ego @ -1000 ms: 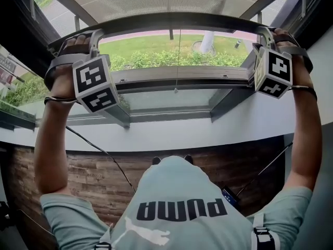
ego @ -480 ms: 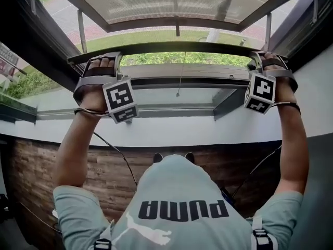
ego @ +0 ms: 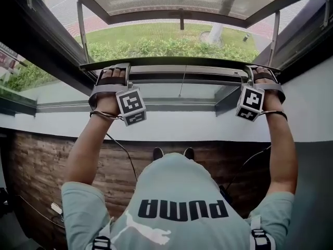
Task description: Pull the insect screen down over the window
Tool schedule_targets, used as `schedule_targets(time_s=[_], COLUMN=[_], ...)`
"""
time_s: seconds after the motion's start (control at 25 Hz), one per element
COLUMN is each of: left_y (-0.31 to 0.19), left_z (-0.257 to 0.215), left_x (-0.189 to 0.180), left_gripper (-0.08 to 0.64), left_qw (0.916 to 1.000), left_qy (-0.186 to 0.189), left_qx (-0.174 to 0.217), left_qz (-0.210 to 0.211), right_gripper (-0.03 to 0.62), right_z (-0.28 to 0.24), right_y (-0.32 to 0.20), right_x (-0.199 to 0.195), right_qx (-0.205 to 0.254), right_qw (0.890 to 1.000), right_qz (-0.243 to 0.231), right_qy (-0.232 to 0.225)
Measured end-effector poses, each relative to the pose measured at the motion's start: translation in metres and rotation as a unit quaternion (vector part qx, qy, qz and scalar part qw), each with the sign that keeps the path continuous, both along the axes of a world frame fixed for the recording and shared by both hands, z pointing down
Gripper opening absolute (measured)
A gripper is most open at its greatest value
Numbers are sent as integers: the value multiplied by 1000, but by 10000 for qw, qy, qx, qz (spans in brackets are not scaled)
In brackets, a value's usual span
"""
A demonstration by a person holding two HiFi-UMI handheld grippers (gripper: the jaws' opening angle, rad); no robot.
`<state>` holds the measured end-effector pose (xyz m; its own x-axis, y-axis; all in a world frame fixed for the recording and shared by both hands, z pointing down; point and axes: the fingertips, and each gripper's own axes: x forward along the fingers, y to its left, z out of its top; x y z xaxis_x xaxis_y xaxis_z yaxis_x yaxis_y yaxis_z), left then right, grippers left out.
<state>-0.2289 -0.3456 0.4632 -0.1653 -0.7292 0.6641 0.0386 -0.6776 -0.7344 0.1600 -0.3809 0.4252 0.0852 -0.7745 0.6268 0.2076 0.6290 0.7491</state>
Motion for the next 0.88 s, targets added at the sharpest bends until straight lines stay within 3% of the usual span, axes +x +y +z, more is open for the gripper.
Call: schedule_targets(time_s=[0.44,0.76,0.88], left_y=[0,8,2], left_z=[44,80,85], left_x=[2,1,2], left_gripper=[368,368,368], left_qw=[9998,9992,9995], left_qy=[183,255,305], left_qx=[19,-224,-42], left_qz=[-59,-211,-90], right_gripper=[149,150,150], right_z=[47,87,92], right_y=[2,6,6], right_x=[-1,-1,-3], right_qx=[15,-140,-161], right_qw=[9999,9999,9998], right_qz=[57,78,78], right_qy=[-128,-48,-27])
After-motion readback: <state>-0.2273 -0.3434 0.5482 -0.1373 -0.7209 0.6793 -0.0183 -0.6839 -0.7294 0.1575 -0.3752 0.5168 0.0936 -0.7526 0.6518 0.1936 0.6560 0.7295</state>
